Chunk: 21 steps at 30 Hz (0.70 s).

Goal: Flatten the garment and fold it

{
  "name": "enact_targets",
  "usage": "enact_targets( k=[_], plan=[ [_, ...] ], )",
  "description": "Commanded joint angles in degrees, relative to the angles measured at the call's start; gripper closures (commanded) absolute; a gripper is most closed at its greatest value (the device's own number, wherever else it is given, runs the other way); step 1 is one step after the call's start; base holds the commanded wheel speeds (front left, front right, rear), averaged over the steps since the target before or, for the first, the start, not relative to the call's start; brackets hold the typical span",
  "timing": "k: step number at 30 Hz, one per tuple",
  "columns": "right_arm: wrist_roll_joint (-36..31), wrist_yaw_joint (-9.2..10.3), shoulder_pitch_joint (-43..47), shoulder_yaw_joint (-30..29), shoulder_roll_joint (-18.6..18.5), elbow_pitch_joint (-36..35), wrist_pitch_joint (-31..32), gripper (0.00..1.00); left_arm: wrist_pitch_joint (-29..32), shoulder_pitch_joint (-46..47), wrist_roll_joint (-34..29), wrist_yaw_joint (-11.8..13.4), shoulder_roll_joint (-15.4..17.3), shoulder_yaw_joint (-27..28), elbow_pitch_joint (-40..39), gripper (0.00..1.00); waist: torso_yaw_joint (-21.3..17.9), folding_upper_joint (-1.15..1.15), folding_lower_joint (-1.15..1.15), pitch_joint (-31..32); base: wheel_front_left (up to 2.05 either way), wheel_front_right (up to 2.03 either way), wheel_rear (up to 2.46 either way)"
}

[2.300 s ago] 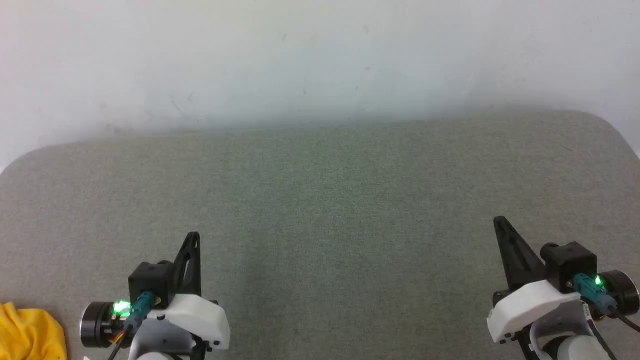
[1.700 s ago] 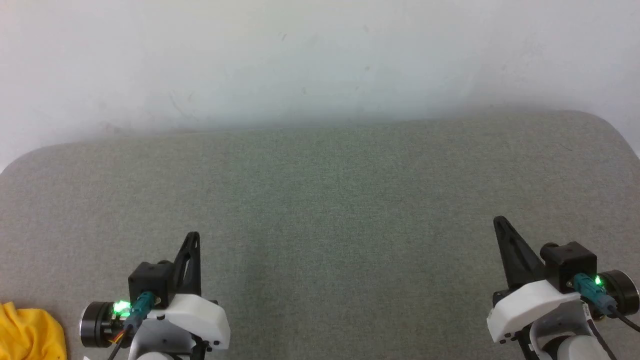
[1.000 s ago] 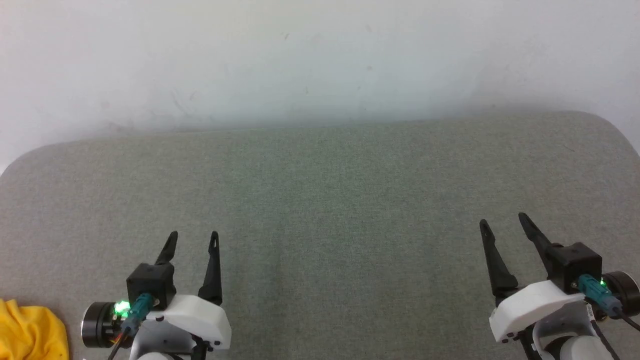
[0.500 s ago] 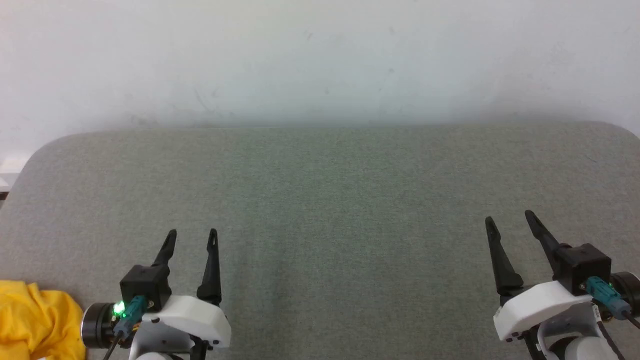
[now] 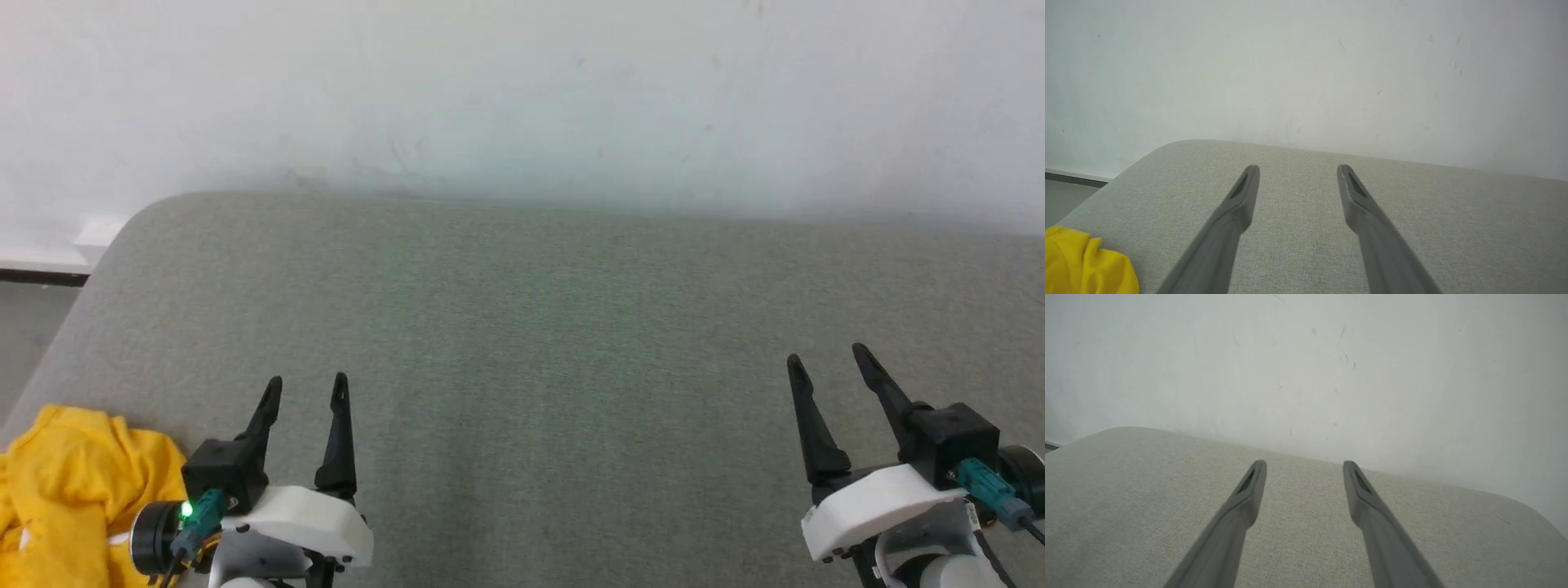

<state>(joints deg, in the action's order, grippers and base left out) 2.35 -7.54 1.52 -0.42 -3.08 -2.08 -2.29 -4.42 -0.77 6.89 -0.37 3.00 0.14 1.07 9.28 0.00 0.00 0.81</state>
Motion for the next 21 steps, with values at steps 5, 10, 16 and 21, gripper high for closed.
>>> enact_targets(
  k=[5, 10, 16, 21],
  plan=[
    [0.55, 0.02, 0.66, 0.42, 0.08, -0.79, -0.8, 0.0, -1.07, -0.09, 1.51, 0.12, -0.05, 0.53, 0.82, 0.0, 3.6, 0.0, 0.0, 0.2, 0.0, 0.0, 0.0],
    [0.77, 0.02, 0.77, 0.55, 0.08, -1.04, -1.16, 0.0, -1.67, -0.03, 2.38, 0.18, -0.05, 0.88, 1.41, 0.0, 6.17, 0.0, 0.0, 0.21, 0.0, 0.0, 0.0],
    [0.98, 0.02, 0.88, 0.56, 0.09, -1.46, -1.59, 0.0, -2.39, 0.08, 3.65, 0.37, -0.06, 1.63, 1.75, 0.0, 8.97, 0.0, 0.0, 0.02, 0.0, 0.0, 0.0],
    [1.26, 0.03, 1.02, 0.59, 0.1, -1.77, -1.92, 0.0, -2.99, 0.08, 4.5, 0.74, -0.06, 2.41, 1.5, 0.0, 10.52, 0.0, 0.0, -0.22, 0.0, 0.0, 0.0]
  ],
)
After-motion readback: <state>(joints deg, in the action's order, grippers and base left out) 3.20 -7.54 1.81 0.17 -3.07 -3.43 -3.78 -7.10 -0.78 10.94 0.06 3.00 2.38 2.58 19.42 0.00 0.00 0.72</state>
